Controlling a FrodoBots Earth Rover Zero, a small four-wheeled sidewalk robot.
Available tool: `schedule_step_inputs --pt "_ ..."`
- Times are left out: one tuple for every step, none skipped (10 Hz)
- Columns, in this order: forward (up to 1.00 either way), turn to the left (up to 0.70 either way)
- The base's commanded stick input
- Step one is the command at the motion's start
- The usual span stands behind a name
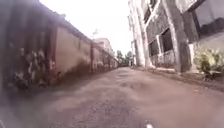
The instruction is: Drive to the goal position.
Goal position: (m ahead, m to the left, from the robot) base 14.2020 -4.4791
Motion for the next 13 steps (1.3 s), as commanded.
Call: schedule_step_inputs --pt "1.00 -0.19" --pt "1.00 -0.40" --pt "1.00 -0.40" --pt "1.00 -0.15" --pt "1.00 0.00" --pt "1.00 0.00" --pt "1.00 0.00" --pt "1.00 0.00" --pt "1.00 0.00" --pt "1.00 0.00" --pt "1.00 0.00" --pt "1.00 0.00" --pt "1.00 0.00"
